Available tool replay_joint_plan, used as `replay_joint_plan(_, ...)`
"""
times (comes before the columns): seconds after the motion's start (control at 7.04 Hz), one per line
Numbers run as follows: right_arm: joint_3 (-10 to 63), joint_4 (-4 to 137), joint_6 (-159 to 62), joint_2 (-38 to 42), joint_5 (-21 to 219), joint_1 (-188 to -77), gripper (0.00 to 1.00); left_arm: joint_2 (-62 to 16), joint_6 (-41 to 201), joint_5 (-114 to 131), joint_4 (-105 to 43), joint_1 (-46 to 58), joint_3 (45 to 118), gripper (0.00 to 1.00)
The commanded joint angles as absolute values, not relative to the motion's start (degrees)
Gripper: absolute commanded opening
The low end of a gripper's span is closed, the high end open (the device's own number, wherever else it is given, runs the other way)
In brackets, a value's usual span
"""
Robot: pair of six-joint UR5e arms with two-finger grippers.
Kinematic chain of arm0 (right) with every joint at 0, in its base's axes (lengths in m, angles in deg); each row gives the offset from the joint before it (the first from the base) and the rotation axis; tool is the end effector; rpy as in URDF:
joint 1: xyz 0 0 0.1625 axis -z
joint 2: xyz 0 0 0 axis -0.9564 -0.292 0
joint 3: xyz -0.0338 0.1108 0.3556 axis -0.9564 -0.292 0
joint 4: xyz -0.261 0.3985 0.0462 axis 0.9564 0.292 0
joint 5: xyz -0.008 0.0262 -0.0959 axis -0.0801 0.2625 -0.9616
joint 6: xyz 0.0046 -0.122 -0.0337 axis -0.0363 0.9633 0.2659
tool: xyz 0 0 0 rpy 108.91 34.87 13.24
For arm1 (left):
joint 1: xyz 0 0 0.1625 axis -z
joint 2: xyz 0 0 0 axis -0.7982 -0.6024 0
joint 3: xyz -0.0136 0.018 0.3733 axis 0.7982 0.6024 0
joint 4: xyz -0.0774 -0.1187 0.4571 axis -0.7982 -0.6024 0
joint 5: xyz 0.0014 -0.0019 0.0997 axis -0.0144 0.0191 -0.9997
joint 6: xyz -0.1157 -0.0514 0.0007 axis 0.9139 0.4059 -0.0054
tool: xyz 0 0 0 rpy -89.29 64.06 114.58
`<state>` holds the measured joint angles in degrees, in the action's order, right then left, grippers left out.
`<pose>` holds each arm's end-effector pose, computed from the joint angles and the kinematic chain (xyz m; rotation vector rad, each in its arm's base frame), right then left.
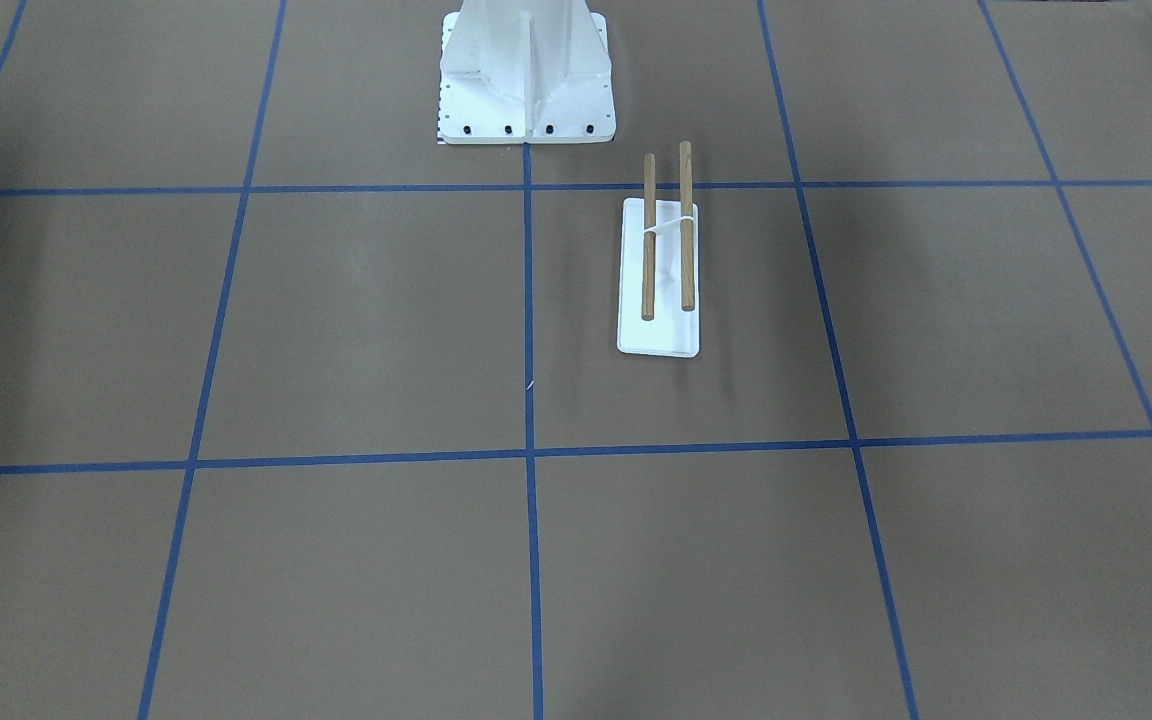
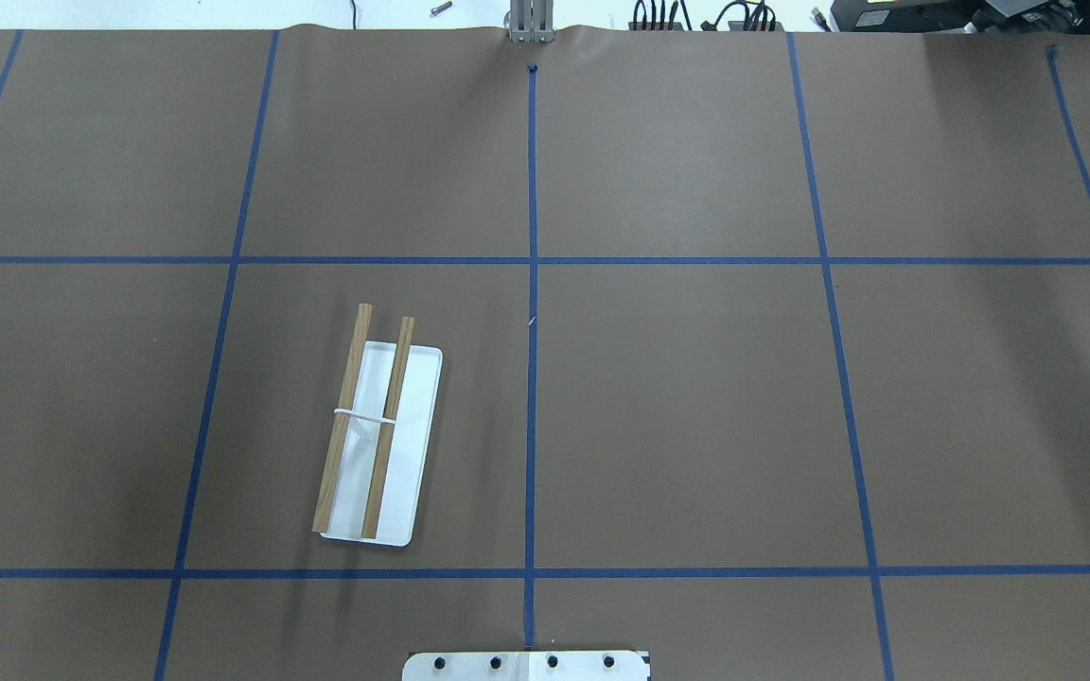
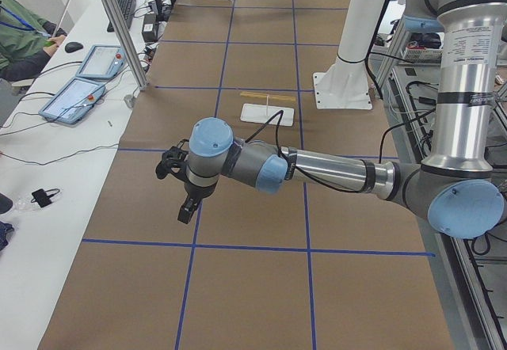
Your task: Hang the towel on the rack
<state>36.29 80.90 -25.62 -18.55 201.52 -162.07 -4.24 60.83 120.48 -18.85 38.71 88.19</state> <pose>0.0498 -0.5647 0.5231 0.2155 -0.6136 -0.1889 -0.0631 -0.5855 0.5153 0.4167 0.7295 0.1978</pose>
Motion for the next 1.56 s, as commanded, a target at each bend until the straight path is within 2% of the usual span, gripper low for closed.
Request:
replay_joint_plan(0.0,26.6,69.82,-25.93,-17.7,201.41,-161.97,1.0,-4.78,60.74,120.67,-20.02,38.71,87.13,0.98)
replay_joint_plan(0.28,4.85,53.54,-26.11,-11.14,201.67,-161.79,1.0,-4.78,60.83,120.67,-20.02,38.71,87.13,0.98)
replay_joint_plan(0.57,-11.27,44.19,-26.28,-4.81,201.5,-160.31,1.0,-4.69,60.74,120.67,-20.02,38.71,87.13,0.98)
replay_joint_plan(0.71,-13.34,43.37,-27.76,-3.73,201.5,-159.17,1.0,-4.6,60.74,120.67,-20.02,38.71,87.04,0.98)
replay_joint_plan(1.14,-13.19,43.19,-31.2,-3.63,199.85,-154.77,0.95,-4.34,60.74,120.49,-21.25,38.71,86.95,0.98)
replay_joint_plan(1.28,-13.45,43.28,-31.2,-3.2,196.52,-153.72,0.84,-4.34,60.74,120.49,-21.33,38.71,87.04,0.98)
replay_joint_plan(1.42,-14.32,43.19,-31.12,-3.11,195.1,-153.36,0.83,-4.34,60.74,120.49,-21.34,38.71,87.13,0.98)
